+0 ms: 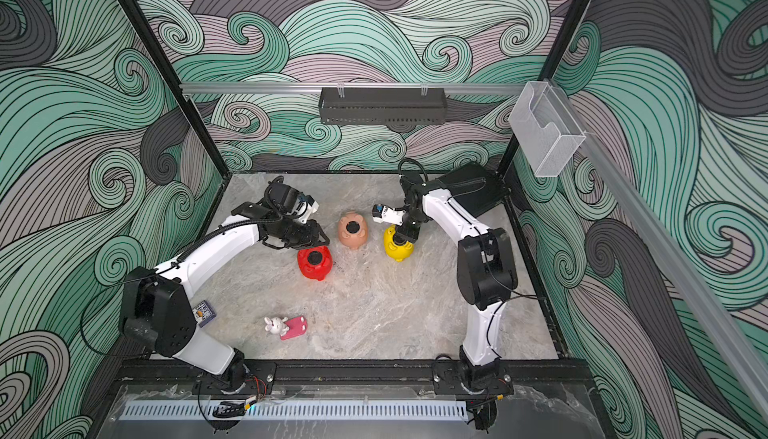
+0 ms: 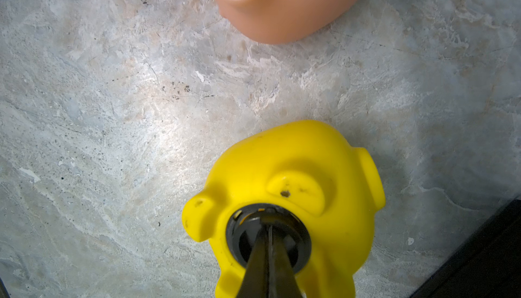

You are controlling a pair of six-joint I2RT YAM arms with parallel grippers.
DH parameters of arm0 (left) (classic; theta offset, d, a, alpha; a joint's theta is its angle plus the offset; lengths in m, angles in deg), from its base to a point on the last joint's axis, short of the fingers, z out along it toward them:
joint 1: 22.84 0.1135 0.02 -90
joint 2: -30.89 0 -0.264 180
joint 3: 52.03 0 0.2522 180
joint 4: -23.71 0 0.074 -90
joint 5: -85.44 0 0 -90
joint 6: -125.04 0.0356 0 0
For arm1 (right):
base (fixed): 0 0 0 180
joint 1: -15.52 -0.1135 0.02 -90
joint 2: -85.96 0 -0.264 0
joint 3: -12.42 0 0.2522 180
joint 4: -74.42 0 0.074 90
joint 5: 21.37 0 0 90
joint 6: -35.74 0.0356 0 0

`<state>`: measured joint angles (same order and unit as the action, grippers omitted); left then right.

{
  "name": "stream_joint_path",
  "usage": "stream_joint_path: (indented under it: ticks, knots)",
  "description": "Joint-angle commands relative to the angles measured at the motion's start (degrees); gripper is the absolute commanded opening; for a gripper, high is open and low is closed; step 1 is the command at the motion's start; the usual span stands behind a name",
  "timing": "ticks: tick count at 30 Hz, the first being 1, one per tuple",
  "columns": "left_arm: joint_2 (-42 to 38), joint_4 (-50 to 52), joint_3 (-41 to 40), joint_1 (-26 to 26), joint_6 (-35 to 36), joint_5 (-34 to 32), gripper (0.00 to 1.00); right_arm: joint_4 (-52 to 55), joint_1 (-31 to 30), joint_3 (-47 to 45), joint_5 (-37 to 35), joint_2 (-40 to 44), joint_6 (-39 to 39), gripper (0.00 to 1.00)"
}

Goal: Close piggy banks
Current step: Insert the knob into the piggy bank.

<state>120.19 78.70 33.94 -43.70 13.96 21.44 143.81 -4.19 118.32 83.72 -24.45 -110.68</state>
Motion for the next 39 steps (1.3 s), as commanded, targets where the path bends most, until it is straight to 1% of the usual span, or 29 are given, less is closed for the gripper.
stream_joint_path:
  ticks: [1,12,24,30,35,37,39]
  knots:
    - [0.9,-0.4,1.3,0.3,0.4,0.8,0.34,1.5,0.2,-0.8,0.0,-1.6,-1.3,0.0]
    - [1.5,0.0,2.0,0.3,0.6,1.2,0.34,1.8,0.2,-2.6,-0.5,-0.9,-3.0,0.0]
    - [2.4,-0.7,3.3,0.3,0.2,2.2,0.34,1.6,-0.1,-2.7,-1.0,-2.2,-1.7,0.0]
    - [4.8,-2.3,7.0,0.3,-1.2,4.0,0.34,0.7,-0.2,-3.1,-0.3,-2.7,0.8,0.0]
    - [8.3,-3.9,12.2,0.3,-2.0,5.2,0.35,-0.1,-0.2,-4.5,0.2,-1.9,1.7,0.0]
    - [10.7,-4.1,15.4,0.3,-1.4,5.2,0.35,-0.4,-0.2,-5.2,0.1,-1.6,1.7,0.0]
    - [15.0,-3.5,20.2,0.4,-0.6,6.3,0.36,-0.6,-0.3,-5.9,0.1,-1.2,1.8,0.0]
